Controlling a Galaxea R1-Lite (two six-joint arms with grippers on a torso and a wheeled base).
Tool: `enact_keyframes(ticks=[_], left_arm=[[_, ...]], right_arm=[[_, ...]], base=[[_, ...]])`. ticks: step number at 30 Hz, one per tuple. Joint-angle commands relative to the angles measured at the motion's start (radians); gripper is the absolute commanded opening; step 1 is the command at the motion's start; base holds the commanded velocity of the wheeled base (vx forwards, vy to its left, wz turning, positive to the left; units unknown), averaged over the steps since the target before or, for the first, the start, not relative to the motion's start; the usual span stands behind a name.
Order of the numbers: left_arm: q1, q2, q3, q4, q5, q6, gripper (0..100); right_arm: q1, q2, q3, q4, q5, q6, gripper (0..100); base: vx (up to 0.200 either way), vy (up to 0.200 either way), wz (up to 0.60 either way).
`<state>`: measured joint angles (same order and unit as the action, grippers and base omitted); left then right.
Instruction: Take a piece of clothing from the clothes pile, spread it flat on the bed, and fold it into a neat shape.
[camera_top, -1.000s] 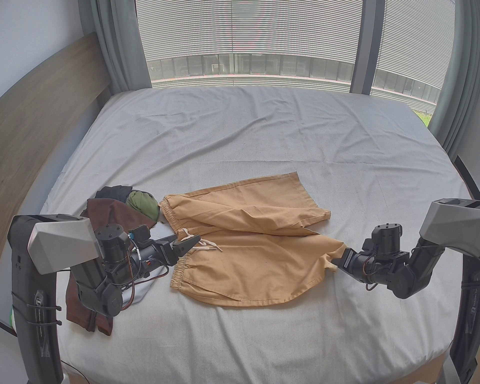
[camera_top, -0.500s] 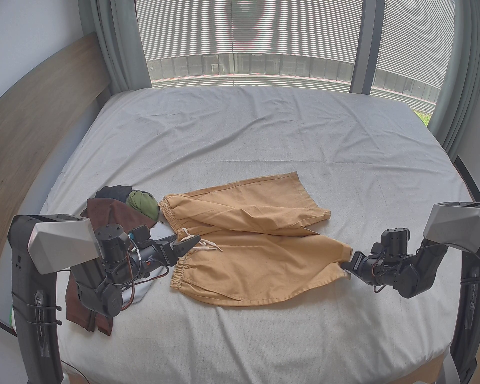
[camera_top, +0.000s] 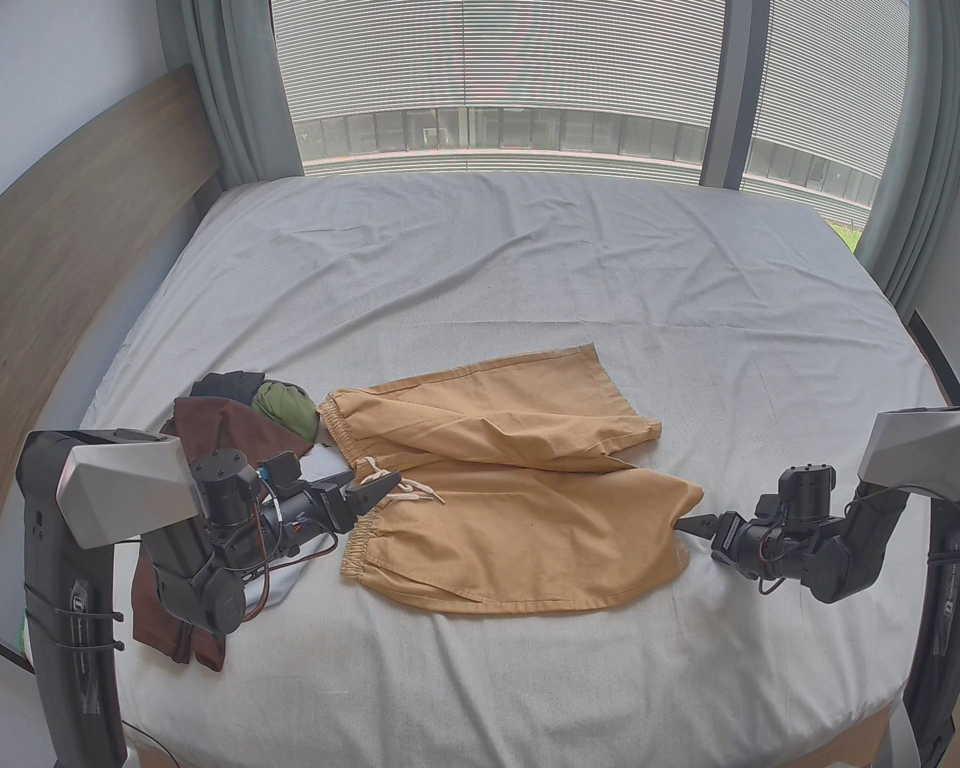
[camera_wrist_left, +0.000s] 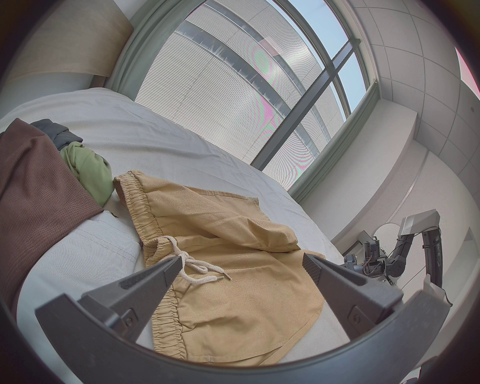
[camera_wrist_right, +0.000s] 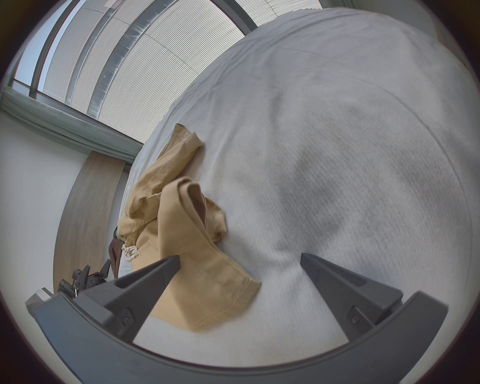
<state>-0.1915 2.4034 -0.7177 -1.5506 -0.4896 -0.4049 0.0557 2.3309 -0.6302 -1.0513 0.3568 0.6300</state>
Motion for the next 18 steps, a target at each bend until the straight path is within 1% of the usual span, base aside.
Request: enact_keyframes(ticks=[1, 5, 6, 9, 15, 18], left_arm=[[0.000, 0.002, 0.001, 0.000, 0.000, 0.000, 100], [0.000, 0.002, 0.001, 0.000, 0.000, 0.000, 100], [0.000, 0.002, 0.001, 0.000, 0.000, 0.000, 100], [0.000, 0.002, 0.000, 0.000, 0.000, 0.000, 100], [-0.002, 0.000, 0.000, 0.000, 0.000, 0.000, 100], [0.000, 0.000, 0.000, 0.000, 0.000, 0.000, 100]], right_arm=[[-0.004, 0.001, 0.035, -0.018, 0.016, 0.002, 100], [-0.024, 0.004, 0.067, -0.090, 0.030, 0.000, 100], [-0.033, 0.007, 0.090, -0.151, 0.067, -0.001, 100], [-0.037, 0.010, 0.116, -0.222, 0.100, -0.004, 100], [-0.019, 0.050, 0.104, -0.242, 0.102, -0.038, 100], [0.016, 0.061, 0.095, -0.242, 0.103, -0.064, 100]], base=[[0.000, 0.000, 0.00], [0.000, 0.000, 0.00], [0.000, 0.000, 0.00], [0.000, 0.000, 0.00], [0.000, 0.000, 0.00], [0.000, 0.000, 0.00]])
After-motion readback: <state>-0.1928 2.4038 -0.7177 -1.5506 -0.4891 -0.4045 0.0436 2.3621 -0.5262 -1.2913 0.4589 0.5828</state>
